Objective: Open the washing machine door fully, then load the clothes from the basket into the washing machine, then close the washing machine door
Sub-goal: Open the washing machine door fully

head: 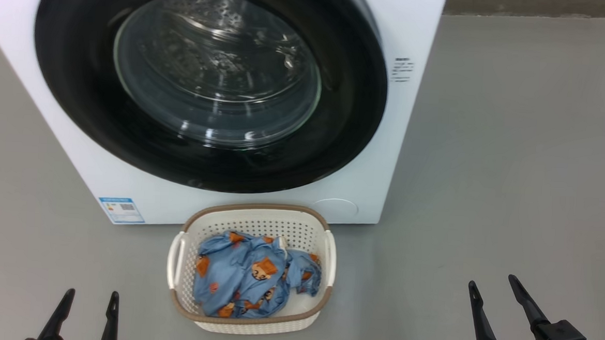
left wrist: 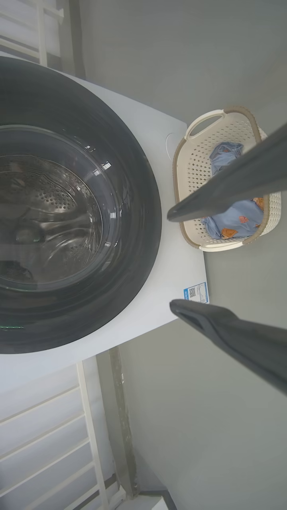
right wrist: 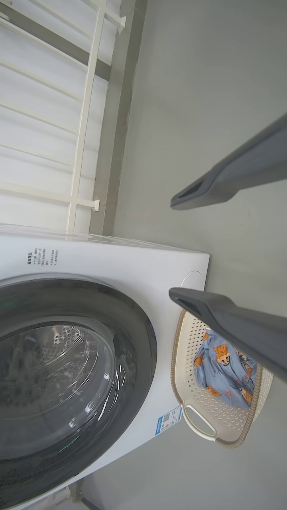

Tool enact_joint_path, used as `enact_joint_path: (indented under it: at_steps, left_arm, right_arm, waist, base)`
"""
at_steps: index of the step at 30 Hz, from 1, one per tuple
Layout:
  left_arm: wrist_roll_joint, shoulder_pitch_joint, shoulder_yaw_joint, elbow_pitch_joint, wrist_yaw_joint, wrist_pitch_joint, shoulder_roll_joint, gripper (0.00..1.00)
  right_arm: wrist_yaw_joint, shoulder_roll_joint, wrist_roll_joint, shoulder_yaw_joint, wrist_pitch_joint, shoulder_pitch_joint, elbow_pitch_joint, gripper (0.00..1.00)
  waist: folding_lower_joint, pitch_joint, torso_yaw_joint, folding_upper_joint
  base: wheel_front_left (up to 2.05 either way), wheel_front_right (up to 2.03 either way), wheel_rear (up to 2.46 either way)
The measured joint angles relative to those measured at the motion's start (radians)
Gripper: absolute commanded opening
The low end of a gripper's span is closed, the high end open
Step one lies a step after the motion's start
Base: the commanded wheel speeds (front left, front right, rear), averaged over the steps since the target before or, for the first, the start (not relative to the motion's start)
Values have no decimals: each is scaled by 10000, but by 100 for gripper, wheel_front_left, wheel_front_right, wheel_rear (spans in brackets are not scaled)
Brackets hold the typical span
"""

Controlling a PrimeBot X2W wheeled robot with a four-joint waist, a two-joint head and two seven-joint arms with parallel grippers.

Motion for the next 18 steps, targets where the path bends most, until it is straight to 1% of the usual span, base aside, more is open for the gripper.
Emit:
enact_joint_path:
  at_steps: [4, 7, 16, 17, 18]
  left_arm:
    - [-12, 0, 23, -48, 2, 0, -19, 100]
    - [-12, 0, 46, -56, 2, 0, -23, 100]
    - [-10, 0, 82, -59, 0, 0, -52, 100]
    - [-10, 0, 86, -59, 0, 0, -52, 100]
    - [-10, 0, 88, -59, -4, 0, -52, 100]
  right_arm:
    - [0, 0, 0, -2, 0, 0, 0, 100]
    - [0, 2, 0, 0, 0, 0, -2, 100]
    - [0, 23, 0, 10, 0, 0, -92, 100]
    - [0, 23, 0, 13, 0, 0, -104, 91]
    - [0, 23, 2, 35, 0, 0, -104, 45]
  waist:
    - [0, 12, 2, 0]
    - [0, 21, -8, 0]
    - [0, 54, -6, 0]
    - [0, 58, -5, 0]
    - [0, 61, -2, 0]
  base:
    - [63, 63, -125]
    - [35, 35, -70]
    - [4, 4, -8]
    - [0, 0, 0]
    - [0, 0, 0]
